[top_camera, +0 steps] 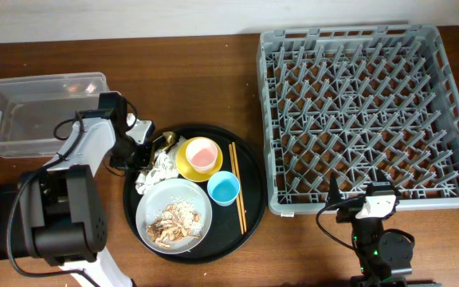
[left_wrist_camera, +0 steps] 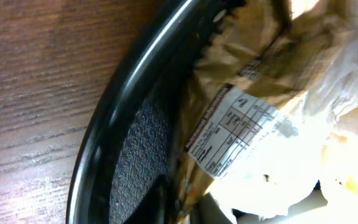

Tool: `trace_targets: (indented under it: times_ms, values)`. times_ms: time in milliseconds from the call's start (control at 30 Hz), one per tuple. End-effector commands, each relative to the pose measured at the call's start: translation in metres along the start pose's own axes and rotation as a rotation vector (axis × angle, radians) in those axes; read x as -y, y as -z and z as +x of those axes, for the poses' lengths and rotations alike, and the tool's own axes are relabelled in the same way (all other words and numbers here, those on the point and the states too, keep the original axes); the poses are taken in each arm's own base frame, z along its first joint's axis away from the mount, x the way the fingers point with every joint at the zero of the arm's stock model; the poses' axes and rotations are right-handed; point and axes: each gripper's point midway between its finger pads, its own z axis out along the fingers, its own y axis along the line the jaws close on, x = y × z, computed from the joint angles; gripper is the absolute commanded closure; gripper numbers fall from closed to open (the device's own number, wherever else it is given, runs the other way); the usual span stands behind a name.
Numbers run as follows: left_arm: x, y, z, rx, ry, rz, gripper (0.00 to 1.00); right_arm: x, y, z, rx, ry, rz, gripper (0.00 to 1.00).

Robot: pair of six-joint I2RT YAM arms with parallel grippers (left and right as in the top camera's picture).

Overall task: Sort waste into correct bins and load items into the dishwasher rack
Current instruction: 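Carry the wrapper with the left gripper into the clear bin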

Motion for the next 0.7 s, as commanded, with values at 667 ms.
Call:
trace_targets:
  times_ms: [667]
  values:
    - [0.027,0.088,-0.038,0.075,0.055,0.086,1.0,0.004,0.0,0.003,-0.008,0.003,0.019,0.02]
